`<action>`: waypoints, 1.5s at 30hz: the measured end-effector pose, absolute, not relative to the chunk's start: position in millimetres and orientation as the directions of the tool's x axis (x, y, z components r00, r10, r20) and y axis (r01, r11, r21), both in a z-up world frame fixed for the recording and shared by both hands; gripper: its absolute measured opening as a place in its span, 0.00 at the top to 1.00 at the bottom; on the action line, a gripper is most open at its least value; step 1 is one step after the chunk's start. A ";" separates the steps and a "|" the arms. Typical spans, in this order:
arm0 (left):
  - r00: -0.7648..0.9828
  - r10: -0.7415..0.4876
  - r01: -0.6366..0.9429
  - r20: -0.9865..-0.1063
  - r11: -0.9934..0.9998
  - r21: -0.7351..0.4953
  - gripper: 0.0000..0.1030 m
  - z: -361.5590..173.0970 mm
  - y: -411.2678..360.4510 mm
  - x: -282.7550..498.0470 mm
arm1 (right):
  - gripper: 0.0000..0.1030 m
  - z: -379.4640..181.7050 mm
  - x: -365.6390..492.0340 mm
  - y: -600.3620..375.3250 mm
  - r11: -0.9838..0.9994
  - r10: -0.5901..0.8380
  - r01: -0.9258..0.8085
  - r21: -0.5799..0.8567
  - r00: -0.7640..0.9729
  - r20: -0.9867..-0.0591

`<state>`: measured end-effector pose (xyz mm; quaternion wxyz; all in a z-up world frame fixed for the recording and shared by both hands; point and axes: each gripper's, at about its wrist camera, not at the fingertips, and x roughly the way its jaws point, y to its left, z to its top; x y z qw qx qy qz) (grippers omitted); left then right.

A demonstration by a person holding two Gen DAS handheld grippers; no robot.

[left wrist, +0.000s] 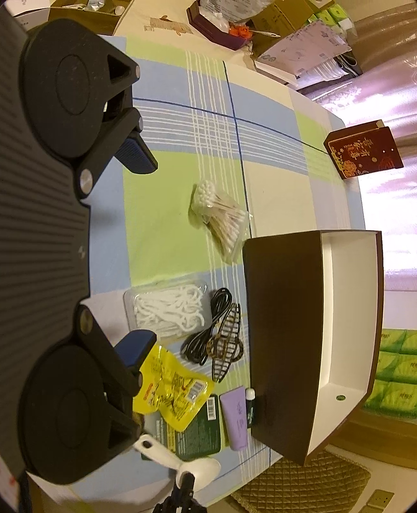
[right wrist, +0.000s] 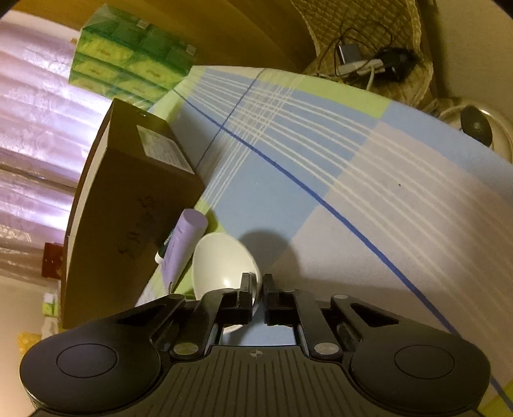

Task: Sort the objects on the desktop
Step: 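Grasp the white ladle with the right tool while the left tool approaches the cotton swab bag, then grasp the cotton swab bag with the left tool while the right tool carries the ladle to the box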

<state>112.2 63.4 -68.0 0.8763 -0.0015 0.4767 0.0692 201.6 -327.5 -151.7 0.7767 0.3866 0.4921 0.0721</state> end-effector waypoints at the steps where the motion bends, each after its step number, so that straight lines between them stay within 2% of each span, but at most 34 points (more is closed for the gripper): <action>1: 0.535 0.123 -0.123 -0.836 0.990 0.068 0.01 -69.5 64.6 113.9 | 0.98 -151.8 202.8 -329.3 0.689 0.493 0.272 0.672 0.503 -0.710; 14: 0.547 0.111 -0.079 -0.830 0.994 0.081 0.02 -88.2 83.0 144.3 | 0.98 -131.3 220.3 -357.3 0.655 0.475 0.304 0.691 0.545 -0.690; 17: 0.556 0.099 -0.048 -0.825 0.995 0.088 0.08 -94.2 89.1 156.0 | 0.98 -129.6 224.9 -358.6 0.655 0.471 0.306 0.690 0.548 -0.691; 22: 0.562 0.065 -0.001 -0.824 0.997 0.078 0.28 -106.0 108.3 177.9 | 0.98 -125.9 230.5 -361.6 0.659 0.465 0.305 0.688 0.554 -0.691; 25: 0.561 0.040 0.037 -0.827 0.997 0.074 0.31 -112.5 117.6 191.4 | 0.98 -123.8 231.8 -364.1 0.659 0.460 0.307 0.686 0.558 -0.691; 30: 0.526 0.033 0.080 -0.850 0.993 0.088 0.48 -126.6 127.0 211.7 | 0.98 -120.3 231.0 -368.2 0.660 0.463 0.304 0.687 0.555 -0.691; 32: 0.519 0.038 0.084 -0.854 0.992 0.096 0.50 -130.1 129.9 216.9 | 0.98 -118.5 230.4 -368.9 0.662 0.470 0.297 0.688 0.549 -0.691; 37: 0.502 0.012 0.104 -0.865 0.992 0.074 0.72 -134.3 135.8 220.1 | 0.98 -113.1 229.9 -367.1 0.679 0.490 0.266 0.685 0.530 -0.692; 45: 0.499 -0.009 0.102 -0.867 0.994 0.049 0.81 -128.6 132.5 207.0 | 0.98 -105.6 232.1 -360.3 0.703 0.525 0.205 0.681 0.495 -0.692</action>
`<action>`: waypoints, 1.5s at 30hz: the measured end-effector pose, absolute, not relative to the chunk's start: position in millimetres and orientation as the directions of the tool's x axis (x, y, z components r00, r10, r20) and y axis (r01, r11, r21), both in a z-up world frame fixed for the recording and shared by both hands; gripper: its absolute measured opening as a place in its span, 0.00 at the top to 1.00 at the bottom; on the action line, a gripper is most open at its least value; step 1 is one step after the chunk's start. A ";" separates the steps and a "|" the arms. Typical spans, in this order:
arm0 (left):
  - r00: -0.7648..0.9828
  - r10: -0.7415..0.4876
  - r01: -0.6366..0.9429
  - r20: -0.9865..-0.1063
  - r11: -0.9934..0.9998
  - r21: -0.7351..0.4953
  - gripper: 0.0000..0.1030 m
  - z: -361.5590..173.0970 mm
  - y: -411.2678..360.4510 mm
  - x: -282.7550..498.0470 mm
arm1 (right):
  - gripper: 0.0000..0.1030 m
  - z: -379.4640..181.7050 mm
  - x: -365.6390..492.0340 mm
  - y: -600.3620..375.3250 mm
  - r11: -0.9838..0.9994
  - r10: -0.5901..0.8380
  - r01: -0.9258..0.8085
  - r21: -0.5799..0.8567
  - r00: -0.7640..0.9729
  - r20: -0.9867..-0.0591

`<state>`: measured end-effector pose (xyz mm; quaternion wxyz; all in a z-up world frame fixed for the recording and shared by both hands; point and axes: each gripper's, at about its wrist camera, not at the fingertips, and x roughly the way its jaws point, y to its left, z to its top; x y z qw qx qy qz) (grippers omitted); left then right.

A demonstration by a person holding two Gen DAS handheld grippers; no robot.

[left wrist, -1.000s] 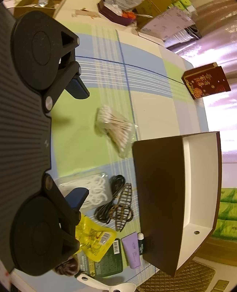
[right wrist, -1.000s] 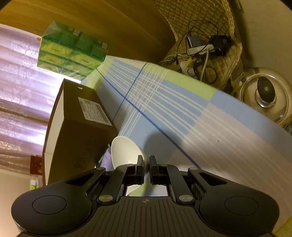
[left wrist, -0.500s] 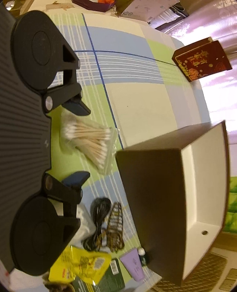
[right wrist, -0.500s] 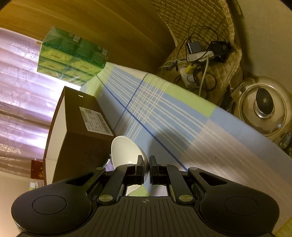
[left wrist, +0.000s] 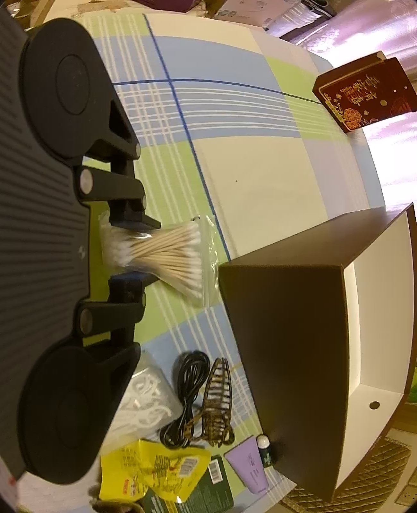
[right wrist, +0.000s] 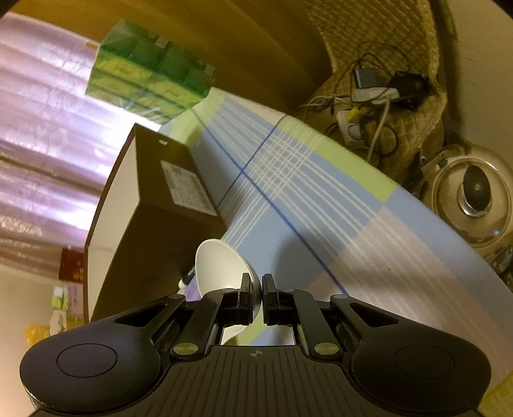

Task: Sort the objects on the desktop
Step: 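Grasp the cotton swab bag with the left tool while the right tool carries the ladle to the box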

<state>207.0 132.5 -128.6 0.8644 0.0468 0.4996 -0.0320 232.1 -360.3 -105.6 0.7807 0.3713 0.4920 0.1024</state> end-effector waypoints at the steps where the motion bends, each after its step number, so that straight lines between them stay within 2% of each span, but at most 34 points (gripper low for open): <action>1: 0.500 -0.011 0.099 -0.866 0.994 0.045 0.81 -126.3 132.2 205.0 | 0.98 -104.1 232.3 -359.2 0.706 0.531 0.195 0.681 0.491 -0.691; 13: 0.607 -0.023 0.136 -0.794 0.988 0.076 0.82 -55.1 110.6 174.7 | 0.98 -73.9 255.5 -334.9 0.722 0.634 0.009 0.692 0.393 -0.666; 21: 0.674 -0.066 0.207 -0.736 0.973 0.103 0.82 -10.6 84.7 195.9 | 0.98 -39.7 300.6 -307.5 0.687 0.706 -0.124 0.716 0.345 -0.618; 31: 0.708 -0.072 0.234 -0.702 0.963 0.137 0.82 7.7 57.0 264.4 | 0.98 -0.1 381.8 -267.4 0.675 0.710 -0.190 0.713 0.430 -0.557; 45: 0.686 -0.023 0.214 -0.727 0.961 0.172 0.82 -10.2 40.3 342.2 | 0.98 -16.7 454.4 -194.0 0.720 0.668 -0.178 0.670 0.436 -0.603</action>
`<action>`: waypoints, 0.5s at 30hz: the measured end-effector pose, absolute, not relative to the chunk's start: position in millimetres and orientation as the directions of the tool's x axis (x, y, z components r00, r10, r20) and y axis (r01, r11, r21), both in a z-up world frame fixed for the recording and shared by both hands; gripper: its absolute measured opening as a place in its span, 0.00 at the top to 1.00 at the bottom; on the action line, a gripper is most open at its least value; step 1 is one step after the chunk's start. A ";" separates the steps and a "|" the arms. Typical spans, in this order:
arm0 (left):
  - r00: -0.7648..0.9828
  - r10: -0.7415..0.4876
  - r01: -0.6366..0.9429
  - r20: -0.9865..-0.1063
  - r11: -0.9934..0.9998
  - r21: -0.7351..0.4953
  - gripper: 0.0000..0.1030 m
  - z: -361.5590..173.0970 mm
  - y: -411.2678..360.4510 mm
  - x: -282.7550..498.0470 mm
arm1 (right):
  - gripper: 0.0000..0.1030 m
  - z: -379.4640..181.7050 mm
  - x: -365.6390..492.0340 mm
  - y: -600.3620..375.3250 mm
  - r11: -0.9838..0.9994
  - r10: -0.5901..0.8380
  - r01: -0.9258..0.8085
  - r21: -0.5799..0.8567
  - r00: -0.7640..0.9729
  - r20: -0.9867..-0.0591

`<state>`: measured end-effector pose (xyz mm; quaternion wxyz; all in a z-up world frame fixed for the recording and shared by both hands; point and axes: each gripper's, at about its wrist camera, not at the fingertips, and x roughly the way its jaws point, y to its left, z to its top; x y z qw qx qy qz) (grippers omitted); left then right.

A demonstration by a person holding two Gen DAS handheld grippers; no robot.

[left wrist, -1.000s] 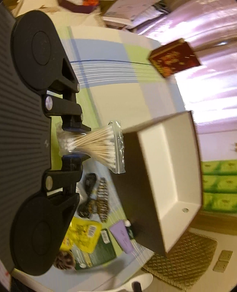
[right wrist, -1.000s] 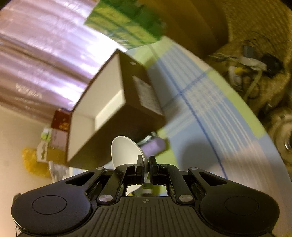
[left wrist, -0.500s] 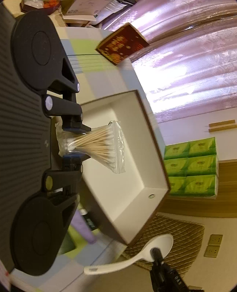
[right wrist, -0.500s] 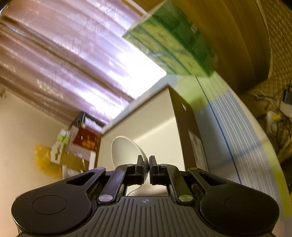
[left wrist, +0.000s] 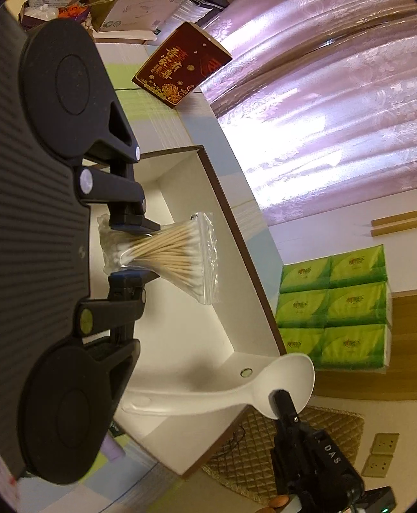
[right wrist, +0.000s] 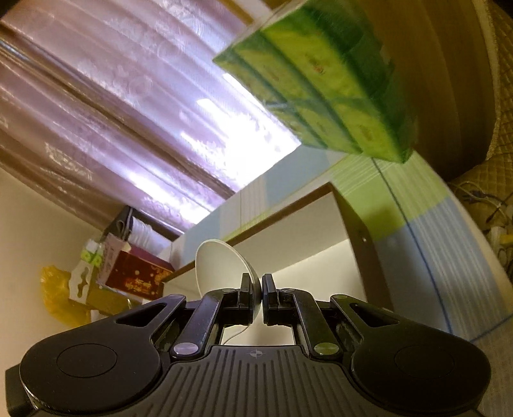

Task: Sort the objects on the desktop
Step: 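Grasp the cotton swab bag with the left tool while the right tool carries the ladle to the box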

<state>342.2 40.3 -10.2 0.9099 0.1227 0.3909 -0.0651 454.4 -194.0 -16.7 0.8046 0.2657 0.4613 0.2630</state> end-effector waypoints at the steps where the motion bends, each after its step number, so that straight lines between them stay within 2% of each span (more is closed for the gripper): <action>1: 0.683 -0.019 0.212 -0.730 0.962 0.174 0.82 -12.4 40.6 345.2 | 0.98 -19.5 456.6 -190.0 0.725 0.666 -0.179 0.665 0.430 -0.610; 15: 0.629 -0.005 0.199 -0.777 0.967 0.156 0.82 -52.0 41.2 373.9 | 0.98 -57.7 471.8 -148.0 0.826 0.561 -0.225 0.516 0.409 -0.720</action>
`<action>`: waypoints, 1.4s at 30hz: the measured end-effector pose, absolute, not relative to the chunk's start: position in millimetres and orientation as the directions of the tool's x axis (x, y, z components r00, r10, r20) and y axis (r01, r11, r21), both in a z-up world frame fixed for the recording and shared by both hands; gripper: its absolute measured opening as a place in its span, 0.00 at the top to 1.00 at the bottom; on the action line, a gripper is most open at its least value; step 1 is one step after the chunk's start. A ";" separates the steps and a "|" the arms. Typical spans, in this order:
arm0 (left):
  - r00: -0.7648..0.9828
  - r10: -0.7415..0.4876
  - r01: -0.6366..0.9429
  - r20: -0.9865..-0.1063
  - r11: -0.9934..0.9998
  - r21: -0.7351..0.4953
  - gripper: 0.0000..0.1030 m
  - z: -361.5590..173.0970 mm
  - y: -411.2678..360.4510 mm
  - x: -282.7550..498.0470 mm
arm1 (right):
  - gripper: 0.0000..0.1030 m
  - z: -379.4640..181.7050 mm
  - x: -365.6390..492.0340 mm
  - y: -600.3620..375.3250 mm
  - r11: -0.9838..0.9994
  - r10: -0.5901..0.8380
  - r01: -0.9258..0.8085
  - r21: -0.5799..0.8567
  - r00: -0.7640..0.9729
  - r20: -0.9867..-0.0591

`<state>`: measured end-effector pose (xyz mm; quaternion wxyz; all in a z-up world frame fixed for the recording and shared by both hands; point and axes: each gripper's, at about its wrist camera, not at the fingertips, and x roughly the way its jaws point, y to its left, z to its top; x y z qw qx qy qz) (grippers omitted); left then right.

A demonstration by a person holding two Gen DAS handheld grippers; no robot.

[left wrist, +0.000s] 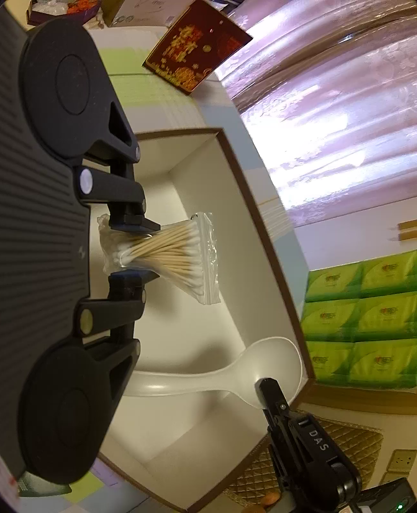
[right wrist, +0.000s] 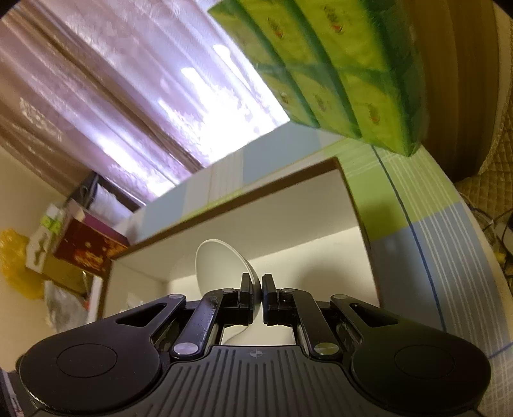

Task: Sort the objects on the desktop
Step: 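Grasp the cotton swab bag with the left tool while the right tool carries the ladle to the box, then release the cotton swabs and the ladle into the box with both tools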

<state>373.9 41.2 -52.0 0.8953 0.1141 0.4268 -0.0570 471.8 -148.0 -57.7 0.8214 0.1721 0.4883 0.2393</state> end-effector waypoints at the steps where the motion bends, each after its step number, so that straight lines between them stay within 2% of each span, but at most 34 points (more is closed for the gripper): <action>1: 0.623 -0.008 0.201 -0.782 0.968 0.151 0.82 -55.2 40.2 375.8 | 0.98 -60.6 471.7 -144.6 0.832 0.554 -0.231 0.504 0.405 -0.727; 15: 0.512 -0.003 0.204 -0.859 0.972 0.119 0.81 -98.4 21.3 402.6 | 0.98 -97.7 476.3 -107.8 0.877 0.465 -0.308 0.368 0.358 -0.809; 18: 0.502 0.001 0.195 -0.865 0.974 0.114 0.78 -101.1 20.9 406.3 | 0.98 -101.8 476.3 -105.0 0.880 0.453 -0.327 0.345 0.353 -0.819; 20: 0.505 0.008 0.192 -0.863 0.974 0.122 0.67 -100.7 21.5 406.7 | 0.97 -102.5 475.8 -103.6 0.878 0.449 -0.343 0.334 0.350 -0.822; 22: 0.510 0.014 0.190 -0.860 0.973 0.128 0.58 -99.3 22.1 407.1 | 0.86 -101.7 474.8 -102.4 0.877 0.444 -0.361 0.318 0.352 -0.824; 24: 0.515 0.025 0.183 -0.857 0.973 0.139 0.51 -98.2 22.9 407.8 | 0.32 -99.5 472.9 -101.3 0.872 0.443 -0.384 0.305 0.352 -0.824; 25: 0.515 0.030 0.179 -0.857 0.973 0.142 0.43 -97.0 23.7 408.1 | 0.31 -97.5 470.8 -101.4 0.866 0.452 -0.397 0.304 0.362 -0.815; 28: 0.524 0.030 0.175 -0.851 0.974 0.142 0.37 -92.7 27.1 406.5 | 0.30 -92.4 464.9 -97.0 0.848 0.453 -0.454 0.273 0.353 -0.819; 31: 0.530 0.039 0.166 -0.847 0.975 0.149 0.28 -87.8 29.7 404.3 | 0.23 -87.5 458.7 -97.7 0.828 0.461 -0.498 0.260 0.337 -0.821; 37: 0.555 0.032 0.163 -0.831 0.976 0.146 0.19 -72.7 35.2 392.0 | 0.13 -70.6 434.5 -107.7 0.746 0.529 -0.606 0.275 0.290 -0.797; 39: 0.564 0.019 0.156 -0.825 0.979 0.129 0.17 -66.1 37.4 386.5 | 0.03 -64.3 422.3 -109.4 0.726 0.536 -0.642 0.248 0.302 -0.788; 42: 0.578 0.015 0.149 -0.816 0.981 0.124 0.15 -56.5 38.7 379.0 | 0.02 -58.1 403.5 -110.5 0.701 0.534 -0.688 0.189 0.330 -0.778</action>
